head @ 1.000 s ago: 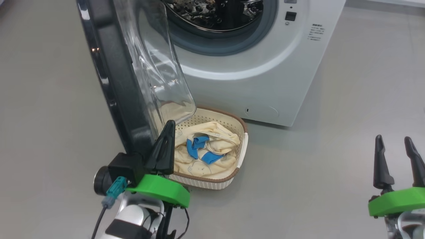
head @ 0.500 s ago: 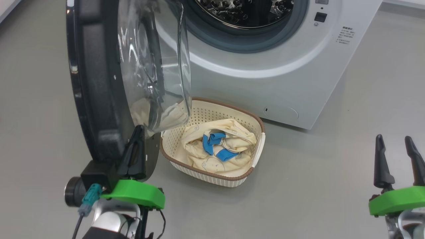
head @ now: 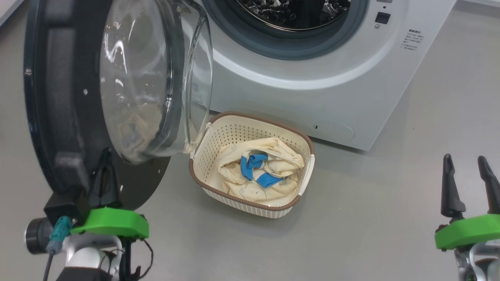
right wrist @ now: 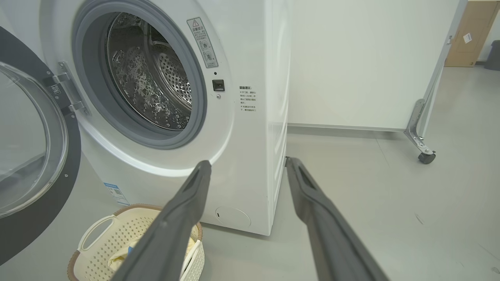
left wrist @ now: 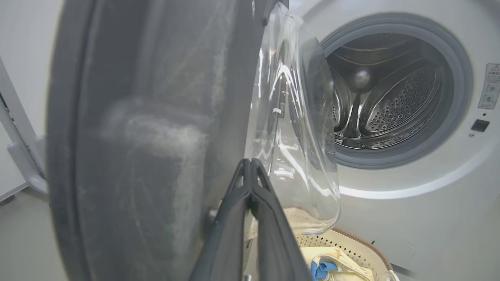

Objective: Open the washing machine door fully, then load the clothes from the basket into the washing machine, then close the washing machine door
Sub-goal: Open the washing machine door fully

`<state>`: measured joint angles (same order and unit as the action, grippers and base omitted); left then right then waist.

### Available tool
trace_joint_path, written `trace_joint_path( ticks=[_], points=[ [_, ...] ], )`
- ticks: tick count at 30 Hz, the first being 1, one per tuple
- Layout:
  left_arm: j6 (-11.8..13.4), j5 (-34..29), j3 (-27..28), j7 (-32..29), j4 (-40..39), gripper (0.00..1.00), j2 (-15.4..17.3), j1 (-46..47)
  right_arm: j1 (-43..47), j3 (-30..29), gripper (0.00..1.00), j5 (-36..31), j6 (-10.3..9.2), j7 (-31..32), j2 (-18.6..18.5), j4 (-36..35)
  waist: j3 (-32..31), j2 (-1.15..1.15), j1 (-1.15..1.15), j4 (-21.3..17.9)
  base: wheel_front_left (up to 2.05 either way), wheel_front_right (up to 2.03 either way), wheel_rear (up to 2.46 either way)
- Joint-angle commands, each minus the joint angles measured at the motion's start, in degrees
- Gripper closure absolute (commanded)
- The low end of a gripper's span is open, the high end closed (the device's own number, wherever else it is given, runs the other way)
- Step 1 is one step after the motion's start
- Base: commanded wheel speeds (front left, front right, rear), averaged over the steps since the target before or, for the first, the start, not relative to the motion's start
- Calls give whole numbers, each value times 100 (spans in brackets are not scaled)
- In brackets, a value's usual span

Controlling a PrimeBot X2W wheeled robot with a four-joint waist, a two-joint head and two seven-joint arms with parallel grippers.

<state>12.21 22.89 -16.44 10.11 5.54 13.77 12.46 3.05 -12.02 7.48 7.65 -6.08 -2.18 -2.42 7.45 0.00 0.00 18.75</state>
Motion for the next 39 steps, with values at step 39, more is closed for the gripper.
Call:
trace_joint_path(
  ticks=[39],
  points=[
    [-497,347,1616,484,2957,100,1397,1932,-409,93,0,-136,-16,95,-70,-273,172,0,0,-339,0,0,0]
  ],
)
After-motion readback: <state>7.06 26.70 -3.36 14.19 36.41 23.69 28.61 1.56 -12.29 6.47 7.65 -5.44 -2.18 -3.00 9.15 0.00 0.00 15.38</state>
